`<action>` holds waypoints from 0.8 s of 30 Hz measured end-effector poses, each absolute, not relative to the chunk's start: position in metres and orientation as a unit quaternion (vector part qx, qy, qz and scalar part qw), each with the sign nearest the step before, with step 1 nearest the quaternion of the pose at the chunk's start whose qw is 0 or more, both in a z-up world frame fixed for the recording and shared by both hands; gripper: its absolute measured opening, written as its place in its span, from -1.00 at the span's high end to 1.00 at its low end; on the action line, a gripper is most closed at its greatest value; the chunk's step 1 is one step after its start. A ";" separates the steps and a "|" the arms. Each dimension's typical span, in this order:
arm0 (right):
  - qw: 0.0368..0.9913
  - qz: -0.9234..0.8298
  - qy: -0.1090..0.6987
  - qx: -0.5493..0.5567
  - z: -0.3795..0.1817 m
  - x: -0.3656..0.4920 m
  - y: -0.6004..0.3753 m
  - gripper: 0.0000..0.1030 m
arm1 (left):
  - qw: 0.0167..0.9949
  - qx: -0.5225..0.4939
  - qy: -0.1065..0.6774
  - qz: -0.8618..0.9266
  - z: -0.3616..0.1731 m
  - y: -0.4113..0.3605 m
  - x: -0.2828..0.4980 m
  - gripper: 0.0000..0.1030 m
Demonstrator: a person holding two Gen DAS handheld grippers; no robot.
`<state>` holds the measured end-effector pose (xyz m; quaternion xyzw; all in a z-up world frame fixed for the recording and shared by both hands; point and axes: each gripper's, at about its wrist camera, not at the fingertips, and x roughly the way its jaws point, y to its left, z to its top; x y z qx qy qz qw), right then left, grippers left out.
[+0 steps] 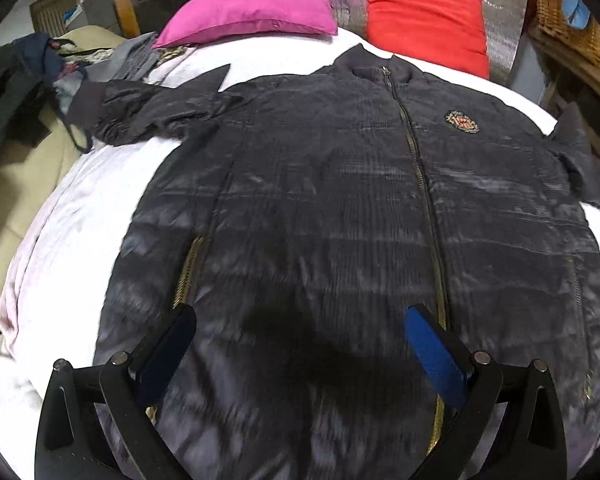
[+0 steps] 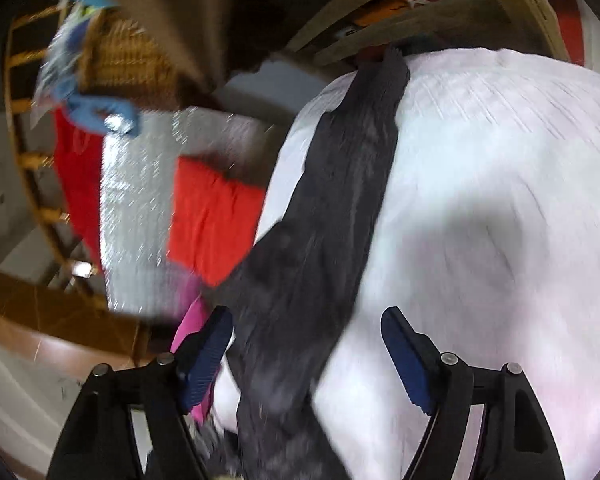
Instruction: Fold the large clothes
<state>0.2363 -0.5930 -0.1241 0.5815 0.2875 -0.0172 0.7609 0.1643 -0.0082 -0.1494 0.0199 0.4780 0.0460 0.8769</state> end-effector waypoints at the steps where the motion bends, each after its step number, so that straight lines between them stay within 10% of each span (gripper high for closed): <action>1: 0.763 -0.023 0.286 0.580 -0.125 0.248 -0.598 -0.54 | 0.875 0.021 0.481 0.047 -0.153 -0.009 0.169 -1.00; 9: 0.765 -0.084 0.317 0.554 -0.141 0.319 -0.621 -0.46 | 0.867 -0.001 0.497 0.037 -0.180 -0.003 0.177 -1.00; 14: 0.788 -0.123 0.370 0.476 -0.127 0.352 -0.620 0.70 | 0.864 -0.019 0.502 0.026 -0.186 0.001 0.177 -1.00; 24: 0.929 -0.020 0.270 0.253 0.058 0.383 -0.485 0.83 | 0.862 -0.024 0.507 -0.008 -0.179 0.012 0.180 -1.00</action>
